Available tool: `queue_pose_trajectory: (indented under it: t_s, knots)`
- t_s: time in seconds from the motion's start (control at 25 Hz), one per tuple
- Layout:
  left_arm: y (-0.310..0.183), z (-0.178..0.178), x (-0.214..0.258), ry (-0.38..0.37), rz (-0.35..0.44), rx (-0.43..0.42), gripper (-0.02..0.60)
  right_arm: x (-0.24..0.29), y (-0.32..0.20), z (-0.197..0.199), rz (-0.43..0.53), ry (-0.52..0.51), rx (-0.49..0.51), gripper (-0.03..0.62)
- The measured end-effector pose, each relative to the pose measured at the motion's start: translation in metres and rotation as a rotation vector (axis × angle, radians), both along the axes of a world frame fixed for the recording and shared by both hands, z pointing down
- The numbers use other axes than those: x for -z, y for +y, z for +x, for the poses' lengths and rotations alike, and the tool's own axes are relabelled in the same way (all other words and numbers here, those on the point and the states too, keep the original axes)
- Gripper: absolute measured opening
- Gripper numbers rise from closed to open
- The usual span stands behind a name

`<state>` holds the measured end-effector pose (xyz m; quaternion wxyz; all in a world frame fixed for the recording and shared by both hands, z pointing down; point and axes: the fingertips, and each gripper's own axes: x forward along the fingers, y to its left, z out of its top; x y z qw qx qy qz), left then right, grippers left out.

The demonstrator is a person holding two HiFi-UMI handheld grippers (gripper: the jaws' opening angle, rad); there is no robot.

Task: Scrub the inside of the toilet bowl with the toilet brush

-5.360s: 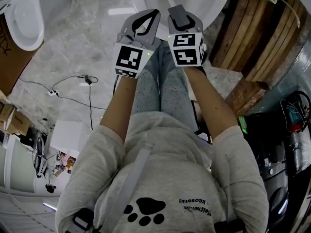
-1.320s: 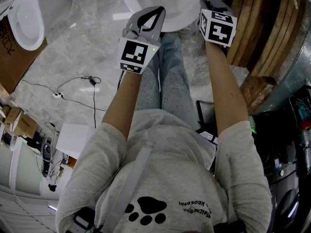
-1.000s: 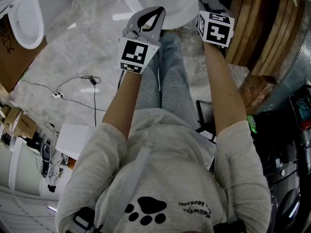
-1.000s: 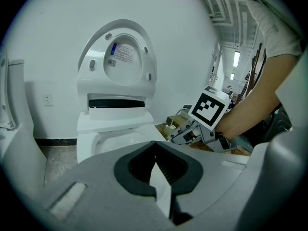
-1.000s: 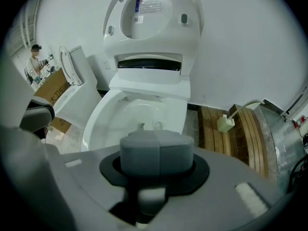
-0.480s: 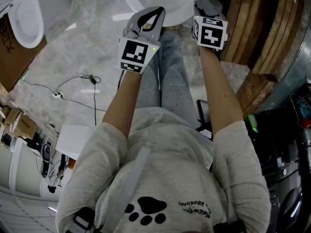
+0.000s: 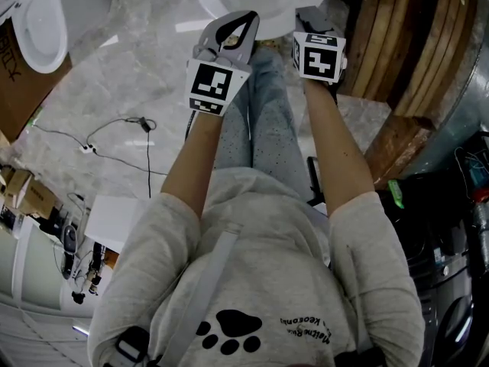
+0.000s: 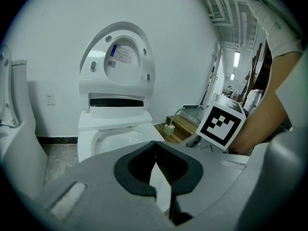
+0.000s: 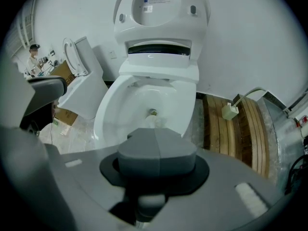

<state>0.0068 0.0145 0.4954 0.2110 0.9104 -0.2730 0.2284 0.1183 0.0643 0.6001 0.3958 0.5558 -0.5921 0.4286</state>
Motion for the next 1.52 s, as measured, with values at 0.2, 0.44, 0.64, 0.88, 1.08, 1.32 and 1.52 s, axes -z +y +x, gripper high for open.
queue_pose_trajectory:
  t_s: [0.2, 0.44, 0.64, 0.88, 1.08, 1.32, 1.52]
  knots:
    - [0.001, -0.001, -0.001, 0.001, -0.003, 0.005, -0.011, -0.002, 0.006, -0.009, -0.014, -0.007, 0.019, 0.152]
    - [-0.002, -0.001, -0.001, 0.002, -0.004, 0.01, -0.011, -0.001, 0.01, -0.029, -0.027, -0.042, 0.034, 0.152]
    - [-0.004, -0.001, -0.002, 0.002, -0.007, 0.014, -0.011, -0.003, 0.014, -0.042, -0.032, -0.055, 0.051, 0.152]
    - [-0.004, -0.002, -0.003, 0.0, -0.011, 0.018, -0.011, -0.005, 0.015, -0.054, -0.033, -0.077, 0.041, 0.152]
    - [-0.008, -0.006, -0.005, -0.003, -0.014, 0.02, -0.011, -0.006, 0.01, -0.064, -0.036, -0.09, 0.037, 0.153]
    - [-0.01, -0.01, -0.006, -0.007, -0.022, 0.02, -0.011, -0.01, 0.008, -0.075, -0.043, -0.113, 0.028, 0.155]
    - [-0.016, -0.015, -0.01, -0.013, -0.027, 0.017, -0.011, -0.014, -0.001, -0.082, -0.038, -0.117, 0.019, 0.155]
